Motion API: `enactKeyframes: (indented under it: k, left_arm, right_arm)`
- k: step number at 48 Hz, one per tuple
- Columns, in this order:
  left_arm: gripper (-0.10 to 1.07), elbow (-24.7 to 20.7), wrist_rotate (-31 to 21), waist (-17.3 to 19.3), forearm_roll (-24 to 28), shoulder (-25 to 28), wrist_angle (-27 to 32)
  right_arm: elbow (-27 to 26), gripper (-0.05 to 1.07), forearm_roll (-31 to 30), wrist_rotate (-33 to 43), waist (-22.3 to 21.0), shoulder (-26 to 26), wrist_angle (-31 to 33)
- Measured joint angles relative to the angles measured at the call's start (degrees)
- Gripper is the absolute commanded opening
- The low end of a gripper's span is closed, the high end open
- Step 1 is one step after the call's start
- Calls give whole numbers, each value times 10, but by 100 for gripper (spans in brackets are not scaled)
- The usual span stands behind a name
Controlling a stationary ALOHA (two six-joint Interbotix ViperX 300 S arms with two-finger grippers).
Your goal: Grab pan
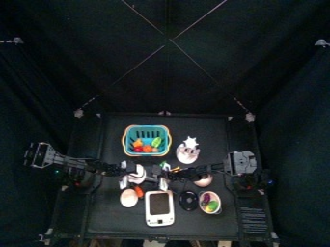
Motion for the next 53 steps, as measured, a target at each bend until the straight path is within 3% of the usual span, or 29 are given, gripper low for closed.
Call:
enactKeyframes:
  k: [16, 36, 44, 53]
  left_arm:
    - [103, 31, 1, 2, -4, -41, 1]
    - [103, 47, 0, 4, -4, -87, -1]
    - [103, 47, 0, 4, -4, -88, -1]
    - [103, 47, 0, 4, -4, -88, -1]
  right_arm:
    - [-33, 71, 0, 1, -2, 34, 19]
    - [-37, 52, -1, 0, -1, 33, 63]
    - [-23, 43, -4, -1, -1, 9, 78]
    - [2, 42, -16, -1, 0, -33, 81]
